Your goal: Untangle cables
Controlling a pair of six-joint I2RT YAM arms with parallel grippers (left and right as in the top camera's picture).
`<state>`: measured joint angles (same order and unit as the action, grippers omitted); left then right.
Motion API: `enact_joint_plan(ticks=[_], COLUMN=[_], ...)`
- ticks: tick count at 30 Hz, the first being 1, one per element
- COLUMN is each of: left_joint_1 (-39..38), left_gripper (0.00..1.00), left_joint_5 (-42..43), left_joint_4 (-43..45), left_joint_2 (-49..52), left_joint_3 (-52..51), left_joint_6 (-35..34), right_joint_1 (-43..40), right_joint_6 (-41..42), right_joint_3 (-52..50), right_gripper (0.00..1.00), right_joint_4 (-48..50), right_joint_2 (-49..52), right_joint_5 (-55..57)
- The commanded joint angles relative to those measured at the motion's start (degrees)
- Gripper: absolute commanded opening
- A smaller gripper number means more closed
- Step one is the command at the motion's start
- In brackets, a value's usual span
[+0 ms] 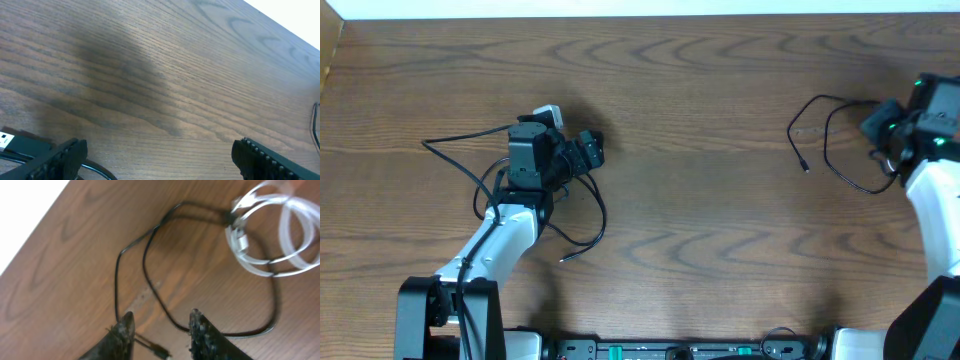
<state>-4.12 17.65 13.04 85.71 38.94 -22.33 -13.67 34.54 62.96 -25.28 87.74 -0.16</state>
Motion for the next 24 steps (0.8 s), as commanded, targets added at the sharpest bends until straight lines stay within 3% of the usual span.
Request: enact_joint_plan(ticks=[1,5,7,8,15,24], left_joint_1=[0.24,0.26,0.26,0.26,0.26,0.26], left_gripper=[0.73,0.34,0.11,0.08,0.08,0.08], left_joint_5=[-0.66,-0.85,-0.83,-0.83,-0.87,-7.04], left_joint_4=[-0.11,-0.11,-0.11,-0.11,-0.04,-0.37], left_joint_2=[-0.83,-0.83,-0.83,-0.83,-0.83,-0.83], left_joint_3=[0.94,0.94,0.94,0.94,0.94,0.94], left_joint_6=[0.79,0.81,0.81,0.81,0.83,0.83], right_joint_1=[2.78,6.99,9.49,10.6,21.86,33.97], right_joint_6=[0.15,0.15,0.15,0.15,0.15,0.15], right_joint_3=[-4.07,-8.33,-10.19,-10.99,-14.38,-14.38], right_gripper=[0.27,0.28,0.28,0.27,0.26,0.27], right_joint_4=[2.71,6.25,8.26,9.38,15.98,22.56], right_joint_2=[0.15,0.15,0.15,0.15,0.15,0.24], right_joint_5=[-2.19,-2.4,-3.1,-3.52,-5.35,-5.38])
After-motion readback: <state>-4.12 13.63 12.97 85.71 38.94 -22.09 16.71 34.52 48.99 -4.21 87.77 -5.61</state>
